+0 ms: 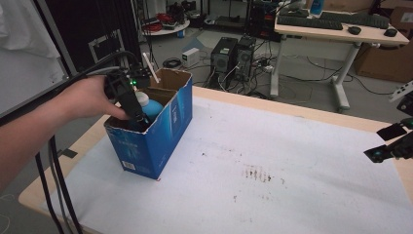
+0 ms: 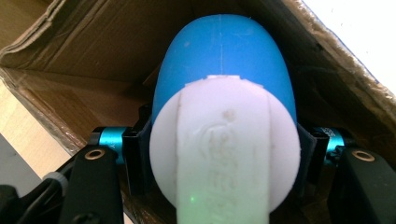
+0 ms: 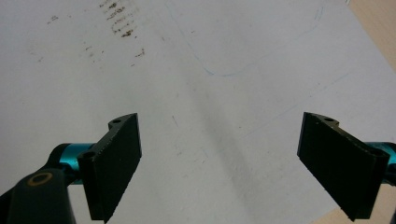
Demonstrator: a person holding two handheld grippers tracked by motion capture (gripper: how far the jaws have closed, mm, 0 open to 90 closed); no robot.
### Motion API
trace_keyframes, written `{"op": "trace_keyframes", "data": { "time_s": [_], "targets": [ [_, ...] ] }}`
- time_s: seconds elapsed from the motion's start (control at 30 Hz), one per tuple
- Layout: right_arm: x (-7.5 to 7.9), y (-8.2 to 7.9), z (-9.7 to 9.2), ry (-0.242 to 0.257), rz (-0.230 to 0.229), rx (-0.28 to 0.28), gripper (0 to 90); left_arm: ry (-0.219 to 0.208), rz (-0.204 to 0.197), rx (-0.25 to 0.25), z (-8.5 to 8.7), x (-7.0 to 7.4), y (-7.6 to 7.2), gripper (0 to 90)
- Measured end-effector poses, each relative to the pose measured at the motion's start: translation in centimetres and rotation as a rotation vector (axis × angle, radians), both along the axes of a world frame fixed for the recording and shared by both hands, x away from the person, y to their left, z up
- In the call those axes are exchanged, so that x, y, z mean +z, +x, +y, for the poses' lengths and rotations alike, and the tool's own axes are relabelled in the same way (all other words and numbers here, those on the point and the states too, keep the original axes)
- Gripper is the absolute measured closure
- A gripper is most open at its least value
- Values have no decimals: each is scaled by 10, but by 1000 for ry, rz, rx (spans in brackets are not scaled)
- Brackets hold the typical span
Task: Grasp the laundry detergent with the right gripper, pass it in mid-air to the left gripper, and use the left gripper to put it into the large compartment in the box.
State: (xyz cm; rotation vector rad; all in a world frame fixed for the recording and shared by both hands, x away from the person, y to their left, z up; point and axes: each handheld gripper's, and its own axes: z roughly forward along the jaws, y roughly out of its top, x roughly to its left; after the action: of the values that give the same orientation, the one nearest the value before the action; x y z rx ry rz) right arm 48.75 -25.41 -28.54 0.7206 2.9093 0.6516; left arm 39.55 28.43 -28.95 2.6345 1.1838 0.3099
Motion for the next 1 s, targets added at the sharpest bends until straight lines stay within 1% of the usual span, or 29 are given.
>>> {"op": "trace_keyframes", "data": {
  "time_s": [0.23,0.27,0.33,0.37,0.4,0.43,0.47,0.53,0.6,0.63,0.73,0.83,0.9,0.93,1.0],
  "targets": [
    [-3,-1,0,1,2,6,129,19,9,-6,-2,0,1,374],
    [-3,-1,0,2,0,8,129,25,13,-9,-2,0,1,366],
    [-3,-2,0,3,2,6,129,19,23,-16,-3,-1,2,326],
    [-3,-2,0,6,2,7,129,30,21,-26,-4,0,2,309],
    [-2,-2,0,5,4,4,129,47,3,-35,-5,0,1,300],
    [-2,-2,0,5,3,6,130,60,-8,-39,-4,1,1,271],
    [-2,-2,-1,5,-1,7,129,61,-13,-33,-4,4,1,250],
    [-2,-3,-1,8,1,10,129,67,-28,-27,-2,10,1,222],
    [-2,-3,-2,9,0,7,129,85,-51,-28,-2,19,0,199],
    [-2,-4,-3,10,1,4,129,85,-58,-30,-1,24,-1,189],
    [-1,-5,-4,18,2,0,129,78,-94,-38,-2,42,-6,182],
    [-1,-6,-4,27,9,-9,129,63,-109,-56,-7,59,-10,182],
    [-1,-8,-4,38,8,-9,129,48,-120,-87,-12,69,-11,182],
    [-1,-9,-4,42,9,-9,129,35,-123,-107,-16,73,-12,182],
    [-1,-11,-4,51,11,-15,129,-7,-130,-137,-25,78,-12,182]
  ]
}}
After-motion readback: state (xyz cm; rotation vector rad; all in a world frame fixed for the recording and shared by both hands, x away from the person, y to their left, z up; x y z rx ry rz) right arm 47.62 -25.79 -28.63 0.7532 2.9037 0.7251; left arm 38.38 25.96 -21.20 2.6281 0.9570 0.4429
